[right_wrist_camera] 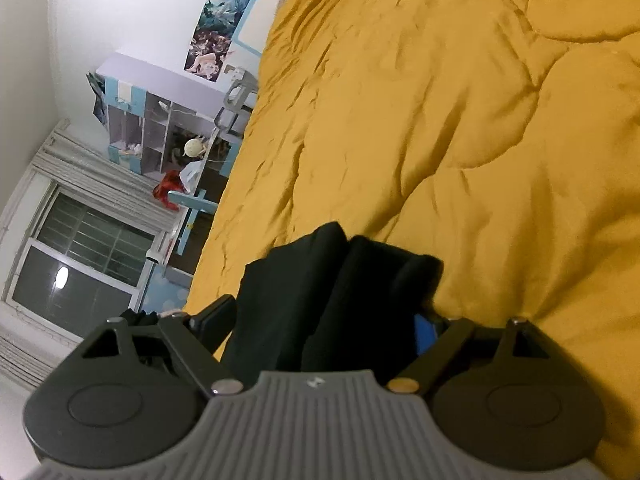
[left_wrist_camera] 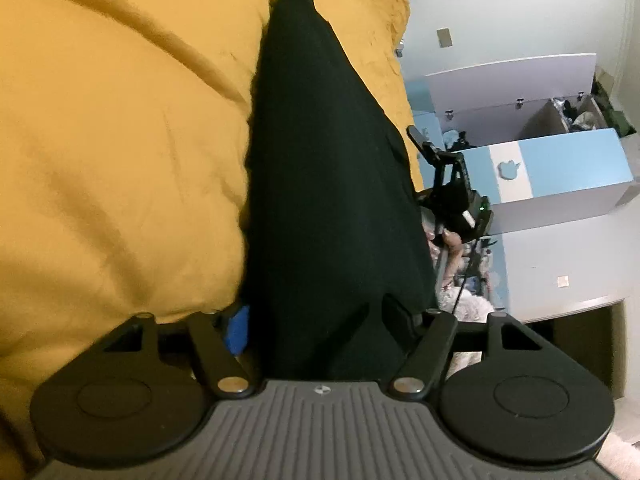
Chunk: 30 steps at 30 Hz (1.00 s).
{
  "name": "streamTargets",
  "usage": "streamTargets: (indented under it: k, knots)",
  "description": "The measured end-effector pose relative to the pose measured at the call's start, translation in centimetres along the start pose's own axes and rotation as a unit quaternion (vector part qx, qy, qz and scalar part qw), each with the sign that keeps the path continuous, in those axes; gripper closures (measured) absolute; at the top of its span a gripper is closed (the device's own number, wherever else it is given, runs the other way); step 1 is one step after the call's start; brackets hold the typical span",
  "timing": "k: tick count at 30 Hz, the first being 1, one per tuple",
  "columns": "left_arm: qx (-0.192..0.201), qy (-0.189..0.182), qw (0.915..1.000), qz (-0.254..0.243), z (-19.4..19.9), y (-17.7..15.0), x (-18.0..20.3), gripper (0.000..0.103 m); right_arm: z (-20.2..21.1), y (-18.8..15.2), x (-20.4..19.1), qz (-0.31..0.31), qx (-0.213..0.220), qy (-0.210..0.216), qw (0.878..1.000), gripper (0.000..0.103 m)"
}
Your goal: Fold small clothes
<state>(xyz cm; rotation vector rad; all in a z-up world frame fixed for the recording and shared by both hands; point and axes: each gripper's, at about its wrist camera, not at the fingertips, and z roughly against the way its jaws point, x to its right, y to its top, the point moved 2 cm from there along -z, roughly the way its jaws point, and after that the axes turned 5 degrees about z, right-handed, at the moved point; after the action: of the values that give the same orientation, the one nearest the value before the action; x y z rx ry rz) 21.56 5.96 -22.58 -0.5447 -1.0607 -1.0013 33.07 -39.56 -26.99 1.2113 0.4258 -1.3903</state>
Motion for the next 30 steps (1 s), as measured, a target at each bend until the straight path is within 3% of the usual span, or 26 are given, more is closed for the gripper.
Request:
streamTargets:
  k: [2, 6, 12, 15, 18, 19, 20, 24, 30]
  knots:
    - [-0.016, -0.002, 0.9999, -0.002, 0.0, -0.5, 0.4, 0.024, -0.1, -0.1, 0.1, -0.001, -0.005, 0.002, 1.0, 0.02]
    - [-0.055, -0.046, 0.9971, 0.027, 1.0, -0.4, 0.2, 0.025, 1.0, -0.1, -0.1, 0.007, -0.055, 0.034, 0.998, 0.02]
    - [-0.07, -0.068, 0.9937, 0.055, -2.2, 0.5, 0.1, 0.025, -0.2, -0.3, 0.3, -0.017, -0.032, 0.042, 0.998, 0.02]
    - [-0.072, -0.052, 0.9956, 0.029, -3.5, 0.3, 0.6, 0.033, -0.9, -0.4, -0.4, 0.005, -0.036, 0.018, 0.999, 0.021]
    - [-0.063, -0.016, 0.9977, 0.018, -3.3, -0.2, 0.6, 0.063, -0.7, -0.6, -1.1, 0.027, -0.038, -0.02, 0.999, 0.043]
    - [-0.057, -0.005, 0.9983, 0.012, -3.2, -0.4, 0.8, 0.066, -0.7, -0.6, -1.1, 0.03, -0.04, -0.035, 0.998, 0.059]
    - [-0.053, 0.004, 0.9986, 0.004, -3.2, -0.4, 1.0, 0.067, -0.5, -0.6, -0.9, 0.029, -0.041, -0.053, 0.997, 0.064]
    - [-0.037, 0.048, 0.9975, -0.036, -2.8, -1.1, 2.7, 0.071, -0.7, -0.9, -1.8, 0.044, -0.032, -0.077, 0.996, 0.067]
    - [-0.023, 0.064, 0.9958, -0.061, -1.7, -1.5, 2.9, 0.075, -0.8, -0.6, -3.2, 0.045, -0.022, -0.089, 0.995, 0.073]
